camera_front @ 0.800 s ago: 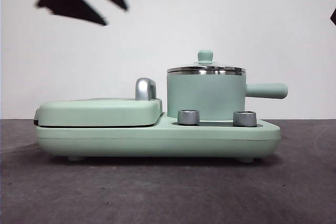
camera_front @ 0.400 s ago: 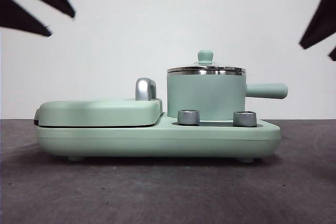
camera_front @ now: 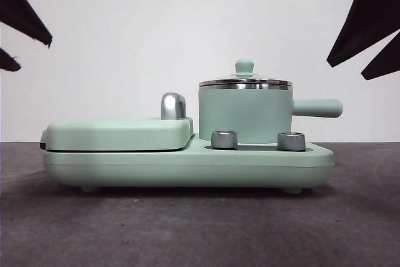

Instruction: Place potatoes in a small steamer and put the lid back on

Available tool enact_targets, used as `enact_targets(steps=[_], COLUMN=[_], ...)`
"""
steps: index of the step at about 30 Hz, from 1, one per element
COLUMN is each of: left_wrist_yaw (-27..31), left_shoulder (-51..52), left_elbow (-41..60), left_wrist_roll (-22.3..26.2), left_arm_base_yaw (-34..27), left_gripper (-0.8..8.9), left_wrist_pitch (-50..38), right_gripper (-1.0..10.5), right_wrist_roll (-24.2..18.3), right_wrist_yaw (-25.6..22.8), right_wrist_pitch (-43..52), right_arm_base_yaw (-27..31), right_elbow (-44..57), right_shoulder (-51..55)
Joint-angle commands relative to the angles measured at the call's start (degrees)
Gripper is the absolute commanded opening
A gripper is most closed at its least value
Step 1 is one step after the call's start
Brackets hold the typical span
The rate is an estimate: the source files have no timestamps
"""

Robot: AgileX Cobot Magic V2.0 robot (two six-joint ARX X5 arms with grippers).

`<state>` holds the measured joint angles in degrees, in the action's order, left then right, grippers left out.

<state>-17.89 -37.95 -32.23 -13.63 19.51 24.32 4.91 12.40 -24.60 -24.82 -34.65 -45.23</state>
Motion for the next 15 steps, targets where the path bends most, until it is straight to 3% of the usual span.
enact_targets(steps=[1, 2, 3, 4, 5, 9, 15], left_wrist_yaw=[0.0, 0.0, -0.1, -0.2, -0.1, -0.1, -0.1], left_shoulder=[0.3, 0.3, 0.5, 0.9, 1.0, 1.5, 1.5], left_elbow=[-0.2, -0.2, -0.3, -0.3, -0.3, -0.3, -0.3], left_wrist_roll=[-0.7, -0.7, -0.8, -0.9, -0.3, -0.5, -0.5], left_arm_base_yaw=[0.2, 0.2, 0.2, 0.2, 0.2, 0.2, 0.2], left_gripper=[2.97, 2.56, 0.79, 0.06, 0.0, 0.06, 0.06], left_wrist_pitch=[0.5, 0.6, 1.0, 1.6, 1.6, 2.3, 2.2], right_gripper=[3.2, 3.0, 1.5, -0.4, 0.4, 0.3, 0.3], right_wrist_roll=[0.1, 0.1, 0.1, -0.1, -0.4, 0.5, 0.5], right_wrist_yaw=[0.3, 0.2, 0.2, 0.2, 0.2, 3.9, 3.9], right_wrist_pitch=[0.5, 0.5, 0.5, 0.6, 1.3, 1.9, 2.3], right_arm_base_yaw=[-0.4, -0.4, -0.4, -0.4, -0.4, -0.5, -0.5], right_elbow=[-0.3, -0.3, -0.3, -0.3, -0.3, -0.3, -0.3], right_shoulder=[-0.3, -0.2, 0.0, 0.0, 0.0, 0.3, 0.4])
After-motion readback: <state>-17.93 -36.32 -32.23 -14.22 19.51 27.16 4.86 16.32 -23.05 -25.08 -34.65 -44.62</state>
